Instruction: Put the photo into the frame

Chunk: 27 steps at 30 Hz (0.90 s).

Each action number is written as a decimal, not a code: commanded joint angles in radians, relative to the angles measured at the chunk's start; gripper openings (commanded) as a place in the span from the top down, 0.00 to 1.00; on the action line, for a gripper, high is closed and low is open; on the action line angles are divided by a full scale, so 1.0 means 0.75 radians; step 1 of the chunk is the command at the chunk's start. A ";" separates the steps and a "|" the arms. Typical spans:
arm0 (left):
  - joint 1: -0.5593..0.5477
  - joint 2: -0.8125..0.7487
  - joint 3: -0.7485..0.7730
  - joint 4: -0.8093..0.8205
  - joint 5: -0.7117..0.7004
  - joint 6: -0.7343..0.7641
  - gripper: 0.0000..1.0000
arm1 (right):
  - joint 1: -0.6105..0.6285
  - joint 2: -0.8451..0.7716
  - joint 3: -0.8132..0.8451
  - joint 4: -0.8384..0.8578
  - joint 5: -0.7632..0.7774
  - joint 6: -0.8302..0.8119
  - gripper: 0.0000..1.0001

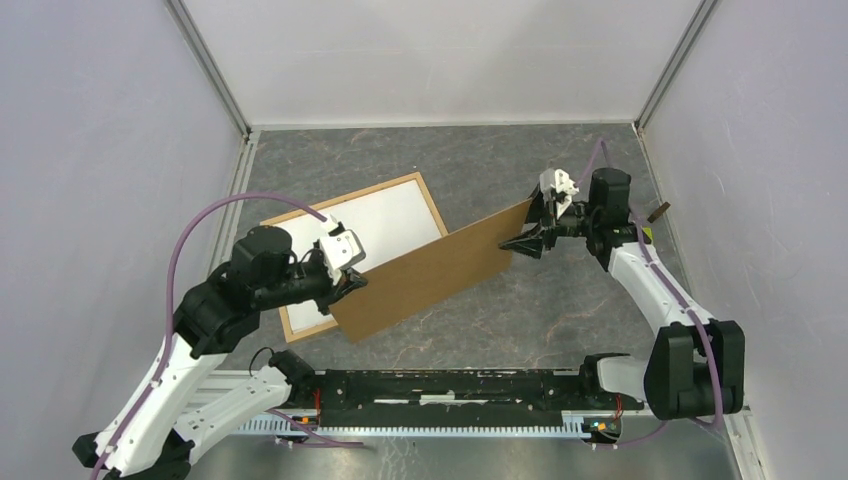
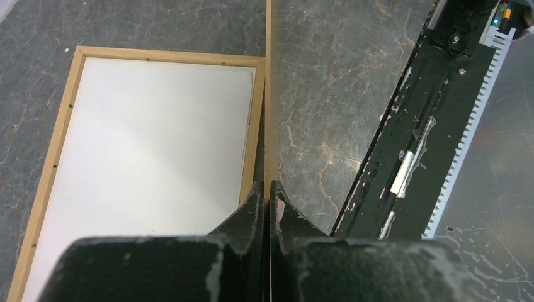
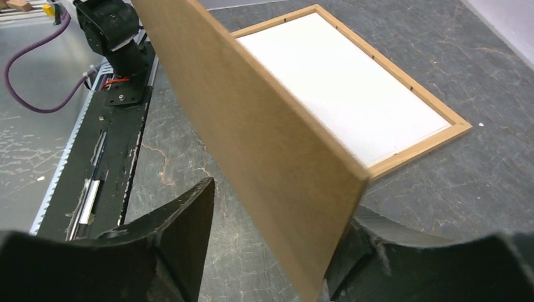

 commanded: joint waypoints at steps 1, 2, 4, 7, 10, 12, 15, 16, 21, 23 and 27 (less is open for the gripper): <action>-0.009 0.004 -0.077 0.082 0.008 0.075 0.98 | 0.011 0.056 0.059 -0.145 -0.082 -0.156 0.43; -0.008 0.004 -0.078 0.084 0.002 0.069 0.97 | 0.010 0.073 0.098 -0.257 -0.091 -0.253 0.48; -0.009 0.010 -0.076 0.088 -0.023 0.051 0.91 | 0.008 0.120 0.201 -0.618 -0.117 -0.546 0.49; -0.009 0.009 -0.078 0.107 -0.074 0.015 0.76 | 0.009 0.221 0.386 -1.162 -0.120 -1.053 0.56; -0.009 0.008 -0.082 0.119 -0.133 -0.023 0.62 | 0.009 0.357 0.527 -1.668 -0.116 -1.516 0.65; -0.011 0.002 -0.075 0.124 -0.166 -0.047 0.54 | 0.010 0.388 0.532 -1.676 -0.109 -1.512 0.72; -0.009 -0.020 -0.056 0.125 -0.210 -0.068 0.36 | 0.011 0.342 0.512 -1.675 -0.116 -1.520 0.77; -0.009 -0.030 -0.043 0.125 -0.223 -0.075 0.26 | 0.011 0.330 0.522 -1.672 -0.113 -1.502 0.79; -0.009 -0.049 0.075 0.180 -0.303 -0.189 0.08 | 0.015 0.295 0.606 -1.673 -0.111 -1.382 1.00; -0.009 -0.030 0.150 0.180 -0.294 -0.256 0.00 | 0.017 0.299 0.633 -1.674 -0.109 -1.335 1.00; -0.009 -0.037 0.274 0.206 -0.350 -0.399 0.00 | 0.022 0.294 0.672 -1.674 -0.095 -1.232 1.00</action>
